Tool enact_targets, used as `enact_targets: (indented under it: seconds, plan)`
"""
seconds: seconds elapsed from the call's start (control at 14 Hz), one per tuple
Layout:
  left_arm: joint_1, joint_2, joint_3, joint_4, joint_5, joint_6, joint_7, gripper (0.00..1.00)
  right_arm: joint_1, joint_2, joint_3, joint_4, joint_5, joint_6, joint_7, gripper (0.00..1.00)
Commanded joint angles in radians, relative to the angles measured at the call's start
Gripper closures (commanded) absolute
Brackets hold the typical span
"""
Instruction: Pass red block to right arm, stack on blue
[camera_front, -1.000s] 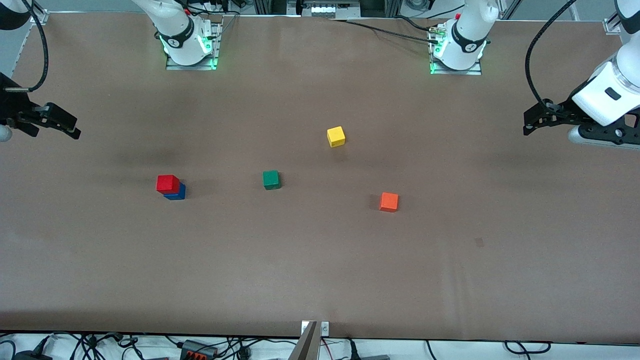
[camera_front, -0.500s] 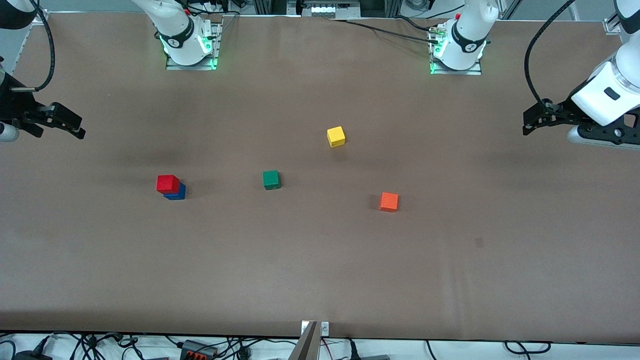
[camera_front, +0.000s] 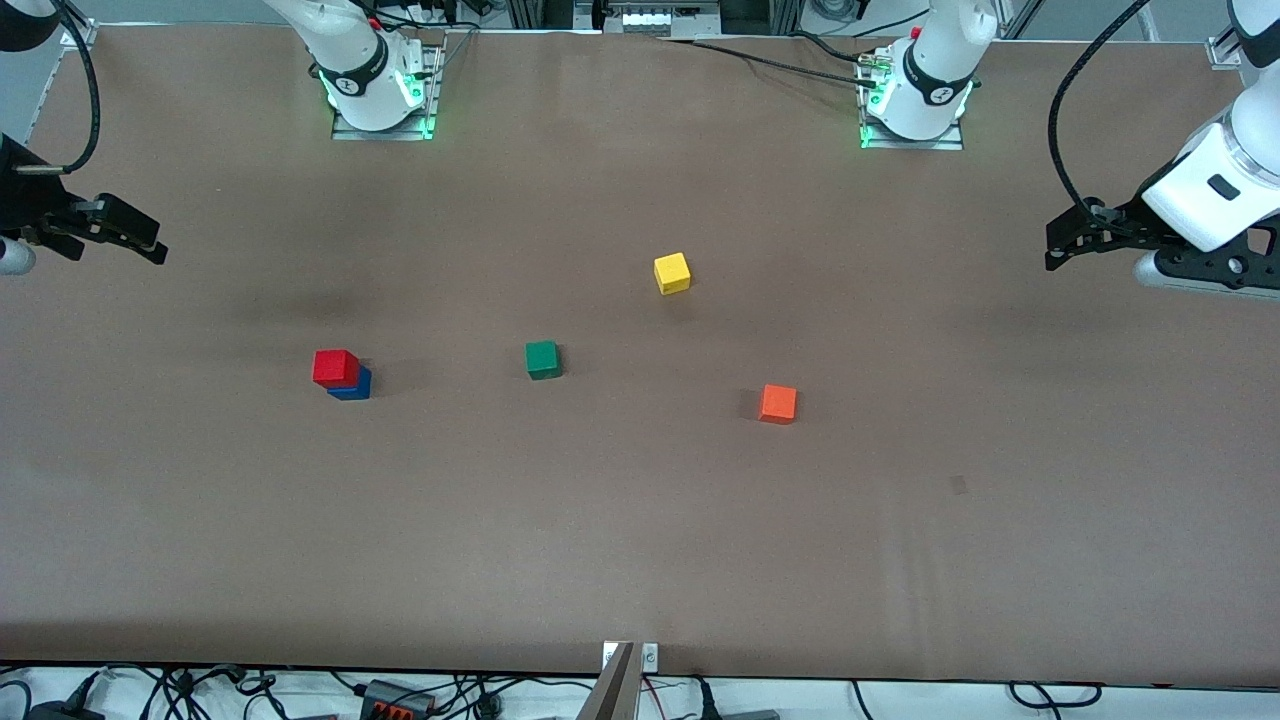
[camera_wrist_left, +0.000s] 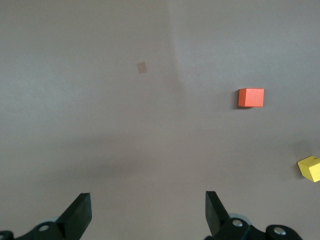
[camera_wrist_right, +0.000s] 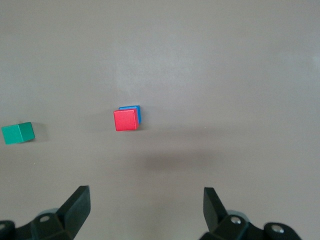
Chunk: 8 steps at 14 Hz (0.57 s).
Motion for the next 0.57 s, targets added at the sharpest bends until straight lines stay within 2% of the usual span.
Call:
enact_targets:
  seconds: [0.0,0.29,0.5]
  plan:
    - [-0.002,-0.010,0.000,0.008,-0.004,-0.017,0.003,0.00,0.001,-0.025,0.001,-0.005,-0.011,-0.040,-0.005,0.00]
    - [-0.002,-0.010,0.000,0.008,-0.004,-0.018,0.003,0.00,0.001,-0.027,-0.001,-0.014,-0.011,-0.049,-0.004,0.00]
    - [-0.002,-0.009,0.000,0.008,-0.004,-0.018,0.003,0.00,0.001,-0.057,0.001,-0.087,-0.013,0.018,-0.005,0.00]
